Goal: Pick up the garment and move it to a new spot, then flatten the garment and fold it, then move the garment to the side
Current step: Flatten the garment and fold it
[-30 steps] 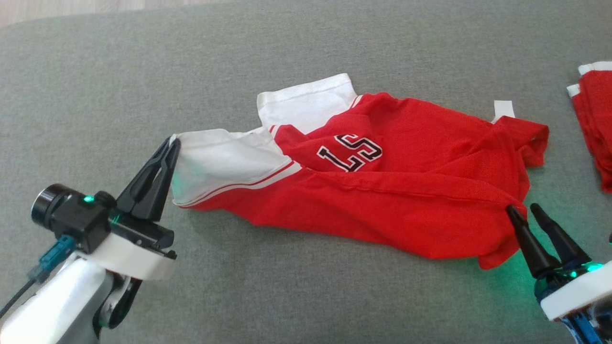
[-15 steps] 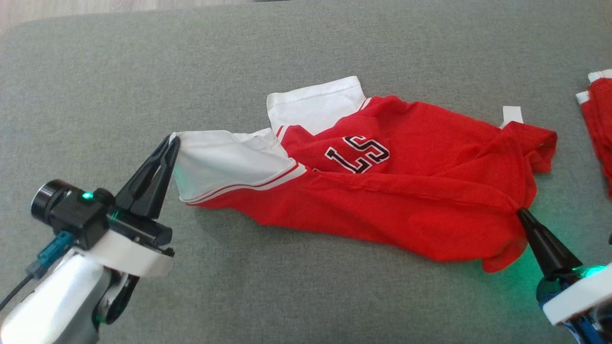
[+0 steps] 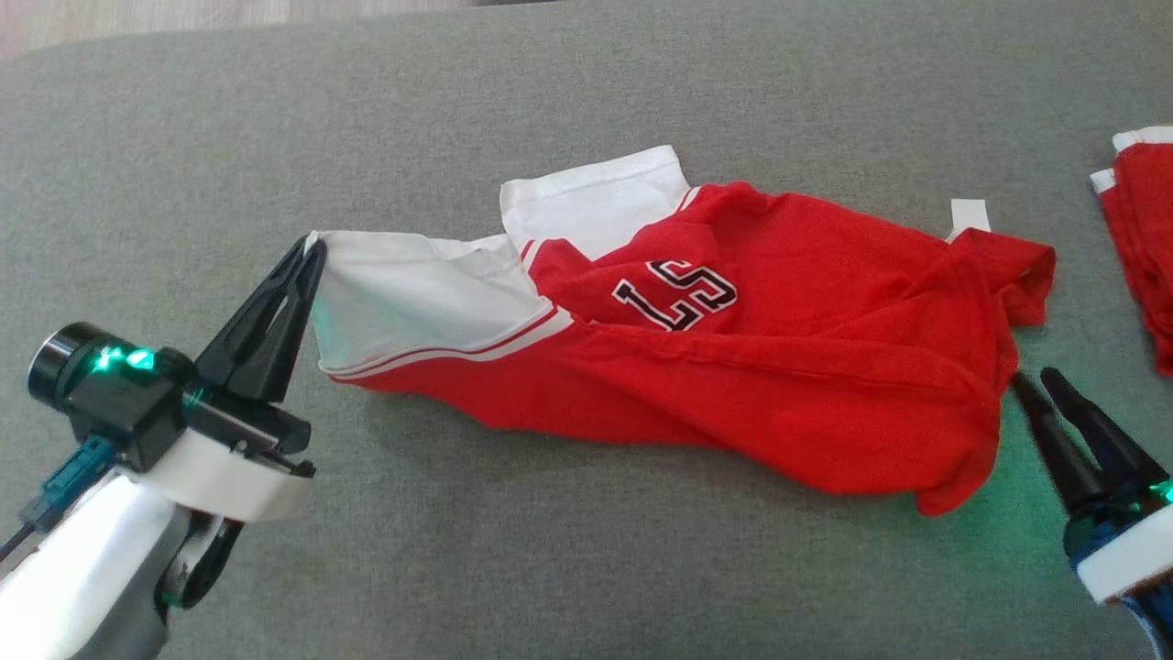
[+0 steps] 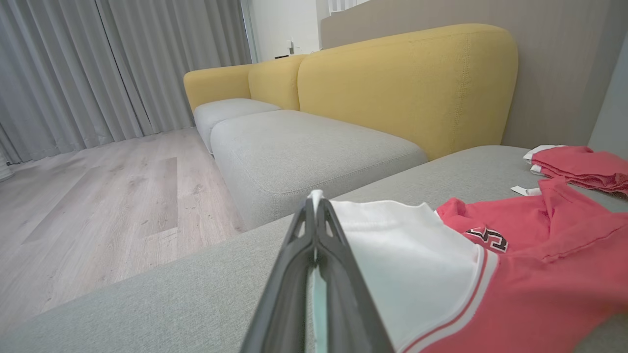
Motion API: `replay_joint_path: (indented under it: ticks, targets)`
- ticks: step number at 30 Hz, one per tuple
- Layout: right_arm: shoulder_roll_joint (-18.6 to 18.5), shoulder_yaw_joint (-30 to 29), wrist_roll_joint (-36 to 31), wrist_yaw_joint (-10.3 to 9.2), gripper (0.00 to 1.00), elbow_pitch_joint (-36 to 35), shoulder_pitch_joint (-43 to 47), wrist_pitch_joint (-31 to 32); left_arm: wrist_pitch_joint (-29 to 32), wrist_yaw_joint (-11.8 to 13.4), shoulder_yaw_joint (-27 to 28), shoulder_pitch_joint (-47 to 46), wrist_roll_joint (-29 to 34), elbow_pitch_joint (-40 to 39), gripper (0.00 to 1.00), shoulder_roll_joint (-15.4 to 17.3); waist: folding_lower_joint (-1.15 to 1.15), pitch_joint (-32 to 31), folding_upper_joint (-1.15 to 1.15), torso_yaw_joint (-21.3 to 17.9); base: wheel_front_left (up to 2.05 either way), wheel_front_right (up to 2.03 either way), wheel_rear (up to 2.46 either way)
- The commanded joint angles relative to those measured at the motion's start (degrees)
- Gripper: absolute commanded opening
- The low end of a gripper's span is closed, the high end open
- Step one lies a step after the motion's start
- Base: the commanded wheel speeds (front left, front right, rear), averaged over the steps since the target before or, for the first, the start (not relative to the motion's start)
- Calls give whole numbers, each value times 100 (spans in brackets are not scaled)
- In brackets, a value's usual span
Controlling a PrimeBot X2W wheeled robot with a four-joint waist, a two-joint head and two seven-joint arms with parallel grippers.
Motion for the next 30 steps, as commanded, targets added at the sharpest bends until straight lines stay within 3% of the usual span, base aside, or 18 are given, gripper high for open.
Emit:
replay_joint_path:
  ticks: [1,16,21,24,26,30]
  targets:
    - [-183,22,22,-4,100,-146,139,25,4,13,351,-329,27,-155,0,267,0,15,0,8,0,0,0]
    - [172,305,-127,-4,100,259,-152,243,14,-1,309,-427,12,-139,0,252,0,141,0,98,0,0,0]
    - [210,407,-125,-4,73,386,-302,158,15,-13,277,-455,13,-118,0,231,0,178,0,129,0,0,0]
    - [196,467,-115,-4,35,431,-354,98,14,-20,260,-472,13,-102,0,216,0,193,0,149,0,0,0]
    - [167,500,-101,-4,1,449,-372,66,14,-18,247,-474,16,-92,0,211,0,193,0,159,0,0,0]
    - [25,507,-103,-4,0,422,-367,-50,12,-15,251,-470,1,-75,0,230,0,184,0,163,0,0,0]
